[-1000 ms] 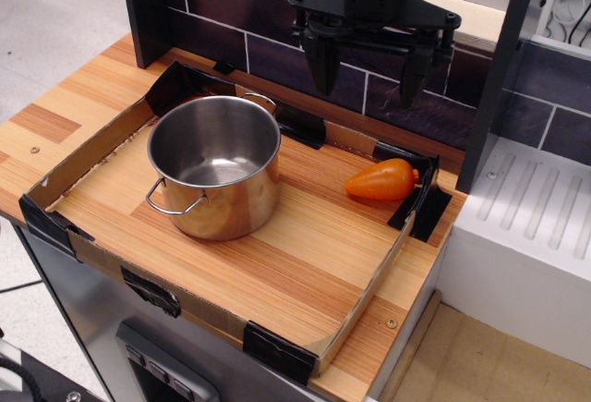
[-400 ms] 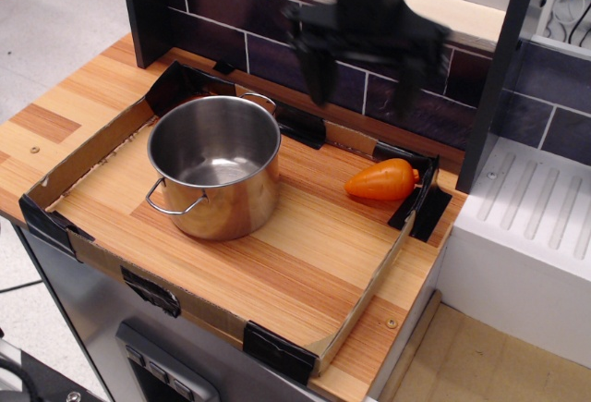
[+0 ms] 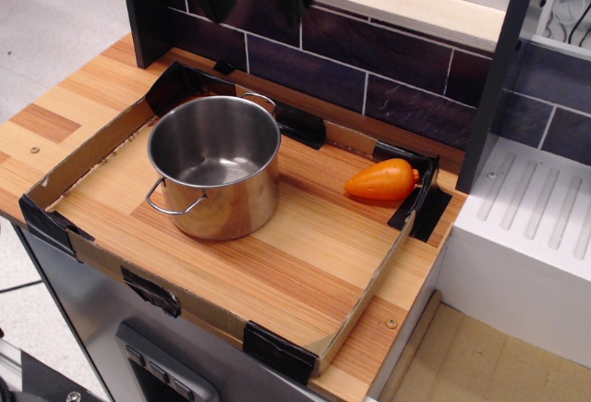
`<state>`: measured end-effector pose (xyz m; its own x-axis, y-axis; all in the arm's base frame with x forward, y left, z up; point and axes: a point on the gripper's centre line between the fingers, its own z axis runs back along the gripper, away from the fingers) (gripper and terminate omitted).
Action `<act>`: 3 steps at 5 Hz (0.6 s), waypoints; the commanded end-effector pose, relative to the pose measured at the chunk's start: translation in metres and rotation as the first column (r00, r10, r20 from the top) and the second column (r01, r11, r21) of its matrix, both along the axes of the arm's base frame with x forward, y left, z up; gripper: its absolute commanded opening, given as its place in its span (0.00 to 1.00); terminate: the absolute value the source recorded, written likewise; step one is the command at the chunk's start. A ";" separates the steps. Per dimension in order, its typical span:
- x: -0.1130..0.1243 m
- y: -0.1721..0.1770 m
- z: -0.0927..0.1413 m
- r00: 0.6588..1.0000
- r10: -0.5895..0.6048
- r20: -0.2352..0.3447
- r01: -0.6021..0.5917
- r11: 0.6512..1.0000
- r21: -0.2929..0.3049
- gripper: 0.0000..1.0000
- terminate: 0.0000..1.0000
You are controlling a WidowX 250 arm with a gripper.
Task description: Topple metal pot
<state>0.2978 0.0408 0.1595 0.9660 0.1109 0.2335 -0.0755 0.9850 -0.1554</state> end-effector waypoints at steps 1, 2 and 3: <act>-0.010 0.044 -0.004 0.996 -0.084 0.003 0.084 0.994 0.067 1.00 0.00; -0.019 0.054 -0.027 0.999 -0.033 0.037 0.030 0.996 0.082 1.00 0.00; -0.021 0.060 -0.048 1.000 0.001 0.017 -0.003 0.992 0.127 1.00 0.00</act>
<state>0.2716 0.0993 0.1004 0.9690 0.0927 0.2289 -0.0857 0.9955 -0.0404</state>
